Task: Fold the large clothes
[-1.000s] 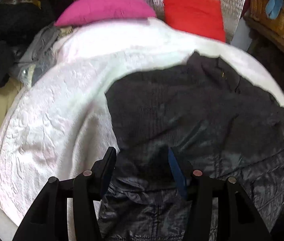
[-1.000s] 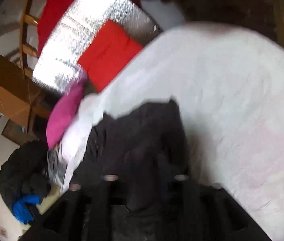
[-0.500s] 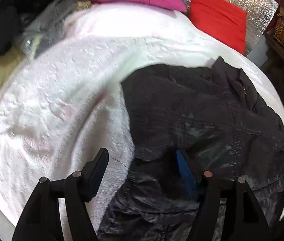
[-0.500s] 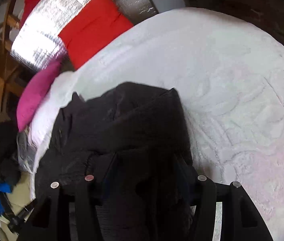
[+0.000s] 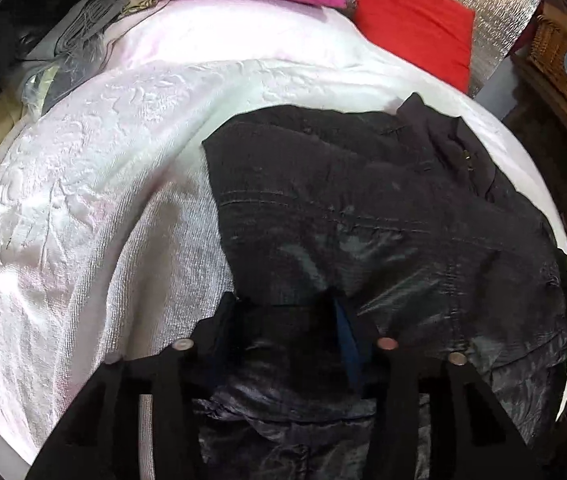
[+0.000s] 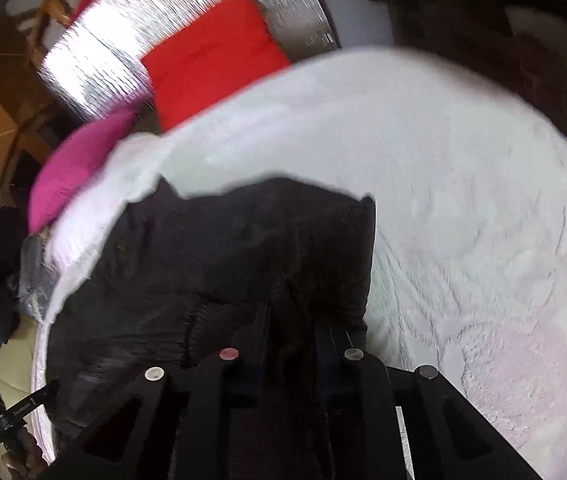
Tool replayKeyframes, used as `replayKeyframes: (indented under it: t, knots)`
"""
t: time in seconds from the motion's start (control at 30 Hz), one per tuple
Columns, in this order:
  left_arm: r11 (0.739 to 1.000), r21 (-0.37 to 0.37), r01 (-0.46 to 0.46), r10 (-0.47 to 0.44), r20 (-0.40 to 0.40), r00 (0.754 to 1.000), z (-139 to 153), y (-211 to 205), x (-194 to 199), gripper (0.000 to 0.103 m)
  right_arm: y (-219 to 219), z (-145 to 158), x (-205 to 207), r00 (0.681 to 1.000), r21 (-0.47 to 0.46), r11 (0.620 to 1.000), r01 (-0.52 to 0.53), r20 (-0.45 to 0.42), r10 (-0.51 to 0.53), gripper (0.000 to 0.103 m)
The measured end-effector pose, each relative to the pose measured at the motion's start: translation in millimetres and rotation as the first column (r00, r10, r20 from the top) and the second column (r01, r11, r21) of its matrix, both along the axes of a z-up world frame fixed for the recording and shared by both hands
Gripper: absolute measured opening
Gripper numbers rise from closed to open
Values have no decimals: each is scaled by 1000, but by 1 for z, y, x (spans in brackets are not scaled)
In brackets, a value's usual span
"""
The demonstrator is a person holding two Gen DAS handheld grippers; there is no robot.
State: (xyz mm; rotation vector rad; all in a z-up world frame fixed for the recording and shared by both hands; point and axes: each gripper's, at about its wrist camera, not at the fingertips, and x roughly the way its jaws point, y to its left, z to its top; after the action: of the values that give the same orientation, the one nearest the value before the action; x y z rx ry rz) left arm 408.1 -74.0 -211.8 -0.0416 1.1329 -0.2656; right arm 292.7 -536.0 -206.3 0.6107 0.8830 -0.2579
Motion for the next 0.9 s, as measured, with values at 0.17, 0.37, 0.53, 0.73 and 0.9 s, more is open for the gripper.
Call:
replayKeyframes:
  t: [0.17,0.37,0.53,0.73,0.9]
  knots:
    - [999,33,-6,6,25,1000,6,3,-4,62,-7,11,-8,1000,61,998,13,10,-13,34]
    - [992,122,33,-46,113,993,21,-4,-27,62,1,28,-22,998,39,999,-16,60,13,81]
    - [981,189,28,-59,159,986,23,-3,-41,62,11,20,-26,997,64,996,-66,48,63,81]
    - [974,225,24,-68,192,979,23,-2,-48,62,22,10,-24,996,38,996,-86,22,85,79]
    - [971,239,30,-78,197,977,23,-5,-48,62,33,-1,-15,995,-29,995,-91,-48,89,54]
